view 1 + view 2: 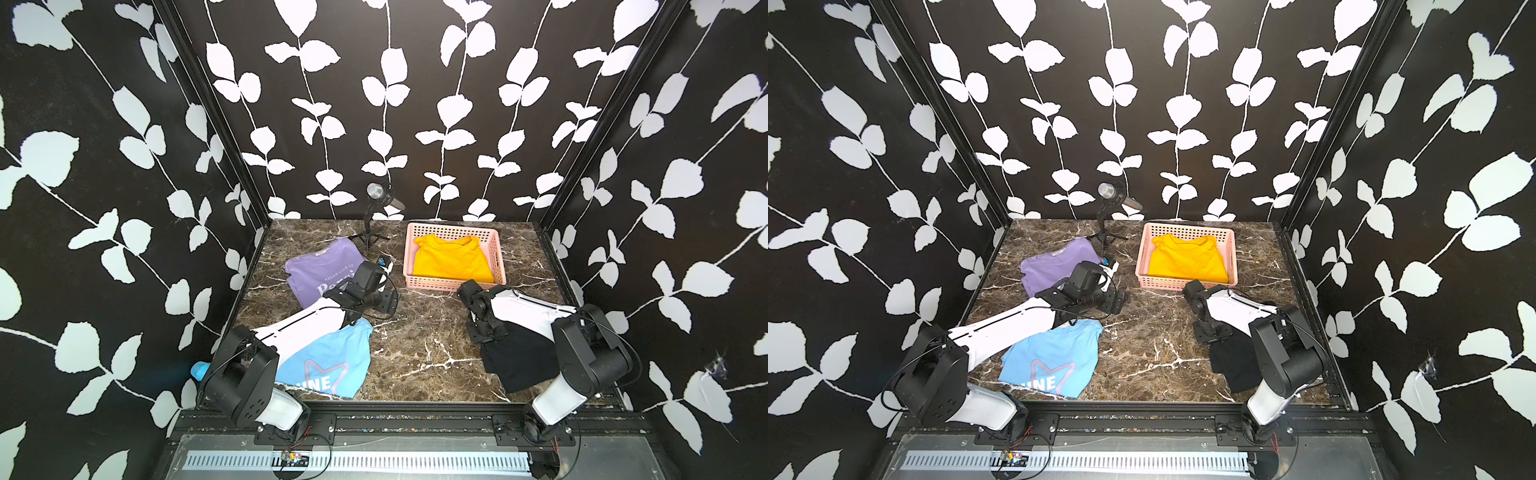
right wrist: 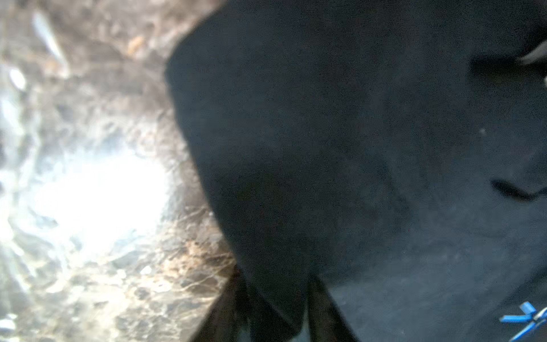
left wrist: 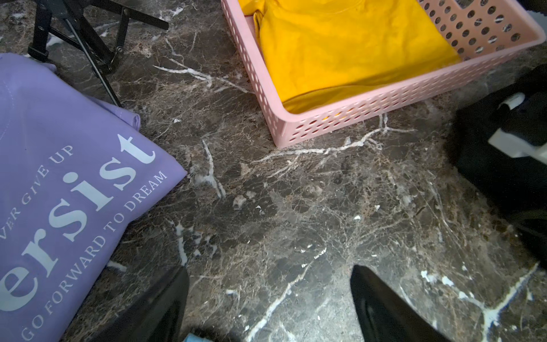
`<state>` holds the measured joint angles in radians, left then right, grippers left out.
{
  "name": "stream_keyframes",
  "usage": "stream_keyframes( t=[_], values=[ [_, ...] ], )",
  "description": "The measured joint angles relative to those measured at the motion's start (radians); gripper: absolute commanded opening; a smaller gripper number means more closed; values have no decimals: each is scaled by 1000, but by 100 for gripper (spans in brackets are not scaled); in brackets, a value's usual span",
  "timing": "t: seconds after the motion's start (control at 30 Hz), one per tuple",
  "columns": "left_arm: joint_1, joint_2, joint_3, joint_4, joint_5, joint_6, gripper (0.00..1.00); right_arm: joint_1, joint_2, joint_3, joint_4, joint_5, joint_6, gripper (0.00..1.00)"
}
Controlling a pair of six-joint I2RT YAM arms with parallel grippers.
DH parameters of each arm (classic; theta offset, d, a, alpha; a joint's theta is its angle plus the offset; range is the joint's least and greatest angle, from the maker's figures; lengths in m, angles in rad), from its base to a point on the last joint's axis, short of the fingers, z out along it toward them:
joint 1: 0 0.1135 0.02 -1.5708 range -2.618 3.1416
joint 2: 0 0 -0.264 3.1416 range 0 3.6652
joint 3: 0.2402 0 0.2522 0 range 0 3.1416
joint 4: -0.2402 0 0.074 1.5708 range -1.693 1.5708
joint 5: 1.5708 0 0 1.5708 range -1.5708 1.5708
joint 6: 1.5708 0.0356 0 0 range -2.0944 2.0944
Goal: Put the folded t-shirts into the basket
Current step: Move the T-shirt to the center of the board.
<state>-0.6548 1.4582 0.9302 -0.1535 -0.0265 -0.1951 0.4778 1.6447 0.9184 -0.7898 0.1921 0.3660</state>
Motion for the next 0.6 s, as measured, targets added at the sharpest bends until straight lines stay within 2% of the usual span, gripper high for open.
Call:
stream_keyframes(
  t=[0.1, 0.17, 0.4, 0.6],
  values=[
    [0, -2, -6, 0, -1, -3, 88, 0, -10, -15, 15, -14, 2, 12],
    [0, -2, -15, 3, -5, -5, 88, 0, -26, -24, 23, -30, 7, 0],
    [0, -2, -50, 5, -29, -15, 89, 37, -89, -50, 71, -164, 41, 0],
    [1, -2, -84, 9, -59, -37, 90, 137, -103, -41, 150, -274, 126, 0]
  ],
)
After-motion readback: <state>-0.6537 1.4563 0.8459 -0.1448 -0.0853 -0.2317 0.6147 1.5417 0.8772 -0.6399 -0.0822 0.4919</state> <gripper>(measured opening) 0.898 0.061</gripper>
